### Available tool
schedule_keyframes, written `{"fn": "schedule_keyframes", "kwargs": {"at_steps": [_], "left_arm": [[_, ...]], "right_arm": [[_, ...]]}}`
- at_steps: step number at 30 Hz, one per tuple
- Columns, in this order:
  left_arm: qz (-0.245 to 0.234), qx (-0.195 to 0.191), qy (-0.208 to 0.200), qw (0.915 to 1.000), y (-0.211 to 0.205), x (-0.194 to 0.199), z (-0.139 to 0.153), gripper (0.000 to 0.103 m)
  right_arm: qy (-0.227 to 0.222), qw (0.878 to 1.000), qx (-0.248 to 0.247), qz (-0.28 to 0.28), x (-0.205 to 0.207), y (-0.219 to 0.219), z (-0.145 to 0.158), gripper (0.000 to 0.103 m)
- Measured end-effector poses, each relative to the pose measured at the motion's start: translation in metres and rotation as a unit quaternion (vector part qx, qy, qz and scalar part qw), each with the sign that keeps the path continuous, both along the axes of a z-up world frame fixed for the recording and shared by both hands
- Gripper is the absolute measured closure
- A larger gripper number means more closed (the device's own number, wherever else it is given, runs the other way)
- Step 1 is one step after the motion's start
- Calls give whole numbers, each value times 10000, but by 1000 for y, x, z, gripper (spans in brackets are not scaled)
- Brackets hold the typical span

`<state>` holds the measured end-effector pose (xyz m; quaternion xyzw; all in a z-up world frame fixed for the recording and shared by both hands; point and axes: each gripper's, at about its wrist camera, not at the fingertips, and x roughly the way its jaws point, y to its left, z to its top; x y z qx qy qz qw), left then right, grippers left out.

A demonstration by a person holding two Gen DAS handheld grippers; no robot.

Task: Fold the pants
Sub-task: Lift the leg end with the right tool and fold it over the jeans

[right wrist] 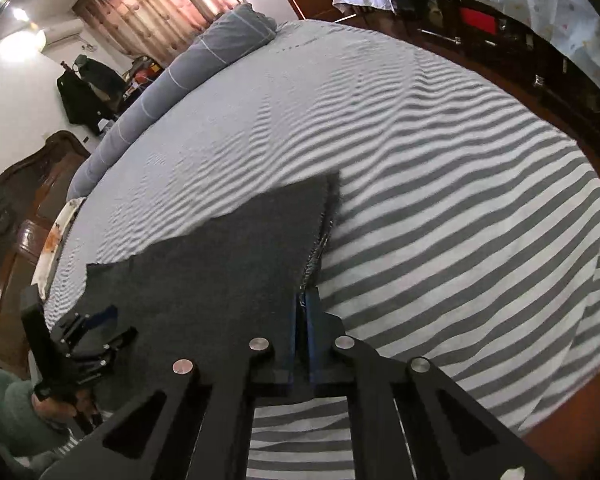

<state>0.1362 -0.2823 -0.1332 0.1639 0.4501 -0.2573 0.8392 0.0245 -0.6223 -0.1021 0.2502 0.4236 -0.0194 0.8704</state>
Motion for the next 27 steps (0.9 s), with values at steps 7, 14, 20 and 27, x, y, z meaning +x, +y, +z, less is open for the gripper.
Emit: {"fn": "schedule_keyframes", "kwargs": {"at_steps": [7,14,20,27], "left_arm": [[290,-778,298,9961,71,-3,40,30],[478,-1100,461,9917,151,-11,58,30],[859,-1447,888,9817,212,-9,56,30],[1190,-1930,1213,9664,273,-8,47,30]], "right_arm": [[-349,9992,98,172,13,53,48,99],[-339,9944,42,998,51,159,64,99],[-177,9861,254,1630,70,244,47,99],[157,9719,386,2315,82,338,17,99]]}}
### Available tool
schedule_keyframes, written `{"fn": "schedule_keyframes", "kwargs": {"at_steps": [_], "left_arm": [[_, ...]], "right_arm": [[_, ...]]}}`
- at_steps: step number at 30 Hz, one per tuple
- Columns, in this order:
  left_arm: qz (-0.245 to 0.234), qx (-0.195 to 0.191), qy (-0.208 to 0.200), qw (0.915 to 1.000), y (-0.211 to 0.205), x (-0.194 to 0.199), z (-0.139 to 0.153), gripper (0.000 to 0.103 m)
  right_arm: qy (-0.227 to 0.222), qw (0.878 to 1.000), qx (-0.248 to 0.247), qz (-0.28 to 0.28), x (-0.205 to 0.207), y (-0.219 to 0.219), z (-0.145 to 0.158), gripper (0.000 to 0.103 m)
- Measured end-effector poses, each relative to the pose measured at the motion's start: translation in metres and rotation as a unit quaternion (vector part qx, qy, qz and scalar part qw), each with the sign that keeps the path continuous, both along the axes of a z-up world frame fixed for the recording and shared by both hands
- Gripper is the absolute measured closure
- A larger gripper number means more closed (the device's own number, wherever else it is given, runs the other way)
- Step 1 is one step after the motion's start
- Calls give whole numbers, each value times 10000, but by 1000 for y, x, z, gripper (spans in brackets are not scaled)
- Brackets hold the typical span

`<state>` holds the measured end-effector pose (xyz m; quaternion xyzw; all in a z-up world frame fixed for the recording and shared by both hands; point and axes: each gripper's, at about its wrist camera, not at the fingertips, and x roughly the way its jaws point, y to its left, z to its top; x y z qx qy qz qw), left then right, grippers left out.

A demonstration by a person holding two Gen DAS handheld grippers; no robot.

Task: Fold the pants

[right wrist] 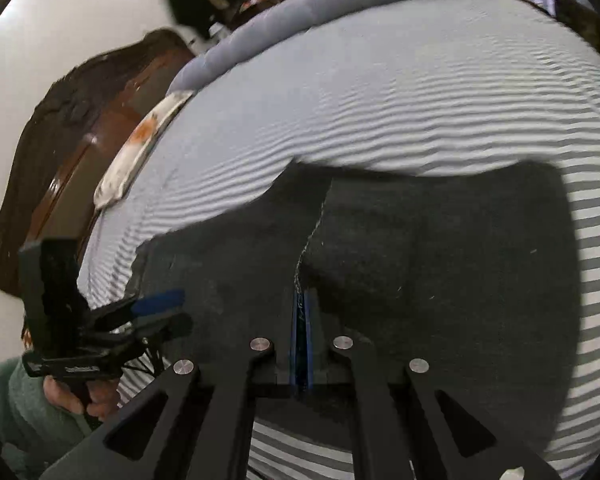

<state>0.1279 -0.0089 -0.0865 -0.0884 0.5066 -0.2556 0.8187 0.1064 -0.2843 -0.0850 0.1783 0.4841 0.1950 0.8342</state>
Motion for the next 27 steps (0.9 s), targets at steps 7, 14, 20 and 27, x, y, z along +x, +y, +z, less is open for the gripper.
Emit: {"fn": "schedule_keyframes", "kwargs": {"at_steps": [7,14,20,27], "left_arm": [[-74,-376,264,9989,15,4,-4,30],[-70,-903,479,9947,13,9,-3,30],[-198,-1206,688,9901,-4,9,-8,33],[-177,-1175,1209,9855,-35,16,-31,38]], "right_arm": [[195,9989,-63,416,6,52,-25,95],[80,9999,-6,91,-19,44,-18,69],[39,9980,232,-581,-68,5,-20,63],[348,9860,1064,-1235,-99,-36,-52,62]]}}
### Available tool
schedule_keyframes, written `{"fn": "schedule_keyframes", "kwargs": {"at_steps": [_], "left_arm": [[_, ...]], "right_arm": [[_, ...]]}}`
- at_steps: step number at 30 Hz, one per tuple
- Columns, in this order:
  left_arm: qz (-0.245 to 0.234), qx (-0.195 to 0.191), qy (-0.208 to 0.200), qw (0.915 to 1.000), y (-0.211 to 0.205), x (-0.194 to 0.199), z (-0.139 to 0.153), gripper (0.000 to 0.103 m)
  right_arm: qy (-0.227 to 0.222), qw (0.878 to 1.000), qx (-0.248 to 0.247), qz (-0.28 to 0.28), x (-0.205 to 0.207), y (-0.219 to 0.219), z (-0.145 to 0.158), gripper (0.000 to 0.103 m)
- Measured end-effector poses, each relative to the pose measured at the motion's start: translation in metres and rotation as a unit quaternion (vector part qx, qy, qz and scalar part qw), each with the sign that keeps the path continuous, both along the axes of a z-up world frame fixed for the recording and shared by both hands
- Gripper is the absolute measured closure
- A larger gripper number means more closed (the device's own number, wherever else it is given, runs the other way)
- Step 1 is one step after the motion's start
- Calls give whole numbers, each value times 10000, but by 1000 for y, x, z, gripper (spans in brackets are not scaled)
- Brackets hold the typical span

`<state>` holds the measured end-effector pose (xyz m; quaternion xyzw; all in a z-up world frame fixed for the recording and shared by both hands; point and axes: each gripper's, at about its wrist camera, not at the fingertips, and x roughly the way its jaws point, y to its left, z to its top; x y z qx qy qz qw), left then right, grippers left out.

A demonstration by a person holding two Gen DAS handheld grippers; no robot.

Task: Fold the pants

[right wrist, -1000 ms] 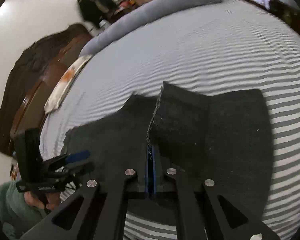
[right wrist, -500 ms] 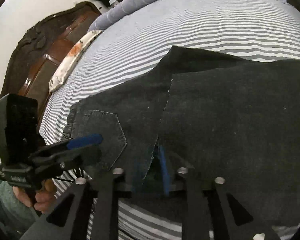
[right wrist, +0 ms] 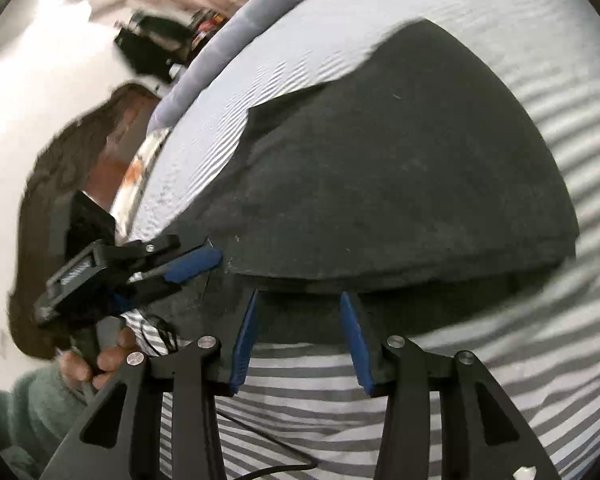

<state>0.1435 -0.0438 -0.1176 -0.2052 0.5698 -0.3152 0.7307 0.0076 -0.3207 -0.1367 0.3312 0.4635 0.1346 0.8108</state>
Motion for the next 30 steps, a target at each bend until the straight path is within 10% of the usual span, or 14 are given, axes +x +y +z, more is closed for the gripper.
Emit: {"fn": "schedule_keyframes", "kwargs": {"at_steps": [15,30], "left_arm": [[-102,-116,326,9993,-36,2,-10,96],[-67,155,-462,9988,-28,-14,26,97]], "right_arm": [[61,9875,631,-1441,-15,-79,-26,51],[323,9622,1438,-2291,-20,-108,-41,56]]}}
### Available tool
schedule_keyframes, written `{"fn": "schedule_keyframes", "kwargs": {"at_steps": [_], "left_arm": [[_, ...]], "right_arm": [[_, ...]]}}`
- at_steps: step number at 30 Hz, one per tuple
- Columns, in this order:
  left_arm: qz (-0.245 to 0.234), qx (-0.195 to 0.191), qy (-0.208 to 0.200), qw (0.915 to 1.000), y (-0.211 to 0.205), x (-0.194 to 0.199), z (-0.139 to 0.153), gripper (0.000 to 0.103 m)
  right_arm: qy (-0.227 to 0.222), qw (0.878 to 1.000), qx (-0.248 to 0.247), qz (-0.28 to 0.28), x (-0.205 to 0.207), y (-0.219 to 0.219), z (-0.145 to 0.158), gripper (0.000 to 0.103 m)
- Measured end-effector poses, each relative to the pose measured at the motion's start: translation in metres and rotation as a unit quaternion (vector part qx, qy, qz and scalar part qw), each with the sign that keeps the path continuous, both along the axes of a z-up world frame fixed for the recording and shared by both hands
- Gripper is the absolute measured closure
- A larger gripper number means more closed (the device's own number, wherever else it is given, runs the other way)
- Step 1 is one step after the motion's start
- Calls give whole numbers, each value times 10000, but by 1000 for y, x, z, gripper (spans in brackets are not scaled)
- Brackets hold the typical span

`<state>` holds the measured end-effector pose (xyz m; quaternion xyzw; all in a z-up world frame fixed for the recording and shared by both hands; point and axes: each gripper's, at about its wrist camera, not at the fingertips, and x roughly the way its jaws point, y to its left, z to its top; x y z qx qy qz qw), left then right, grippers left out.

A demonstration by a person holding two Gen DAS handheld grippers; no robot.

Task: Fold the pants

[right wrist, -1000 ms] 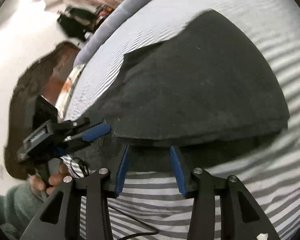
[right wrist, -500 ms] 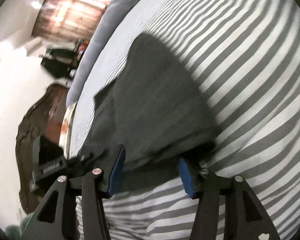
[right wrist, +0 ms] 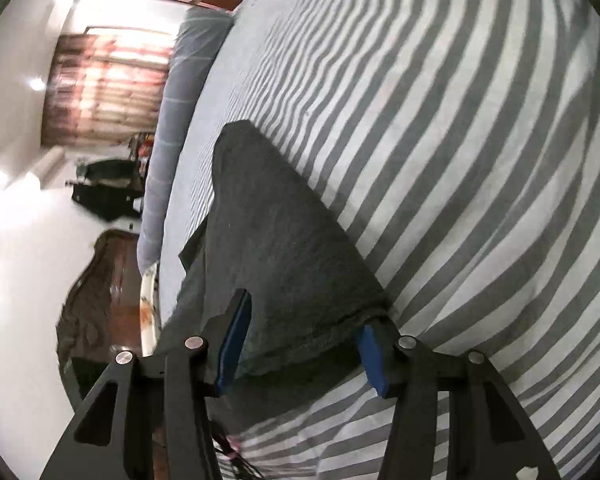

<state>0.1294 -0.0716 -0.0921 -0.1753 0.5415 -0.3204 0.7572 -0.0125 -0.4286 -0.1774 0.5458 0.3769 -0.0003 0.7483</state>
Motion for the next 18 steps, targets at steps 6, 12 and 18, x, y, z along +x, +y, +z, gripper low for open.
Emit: {"fn": "schedule_keyframes", "kwargs": {"at_steps": [6,12,18], "left_arm": [[168,190,-69,9997,12,1,-1,98],[238,558,-255,9978,31,-4,-6,98],[128,1080,-370,9934,27,-6,-29,97]], "right_arm": [[98,9973,-579,451,4,16,15,88],[203,9886,-1212,865,17,41,26,89],[663,9668,-2200,1116,32,64,26,75]]}}
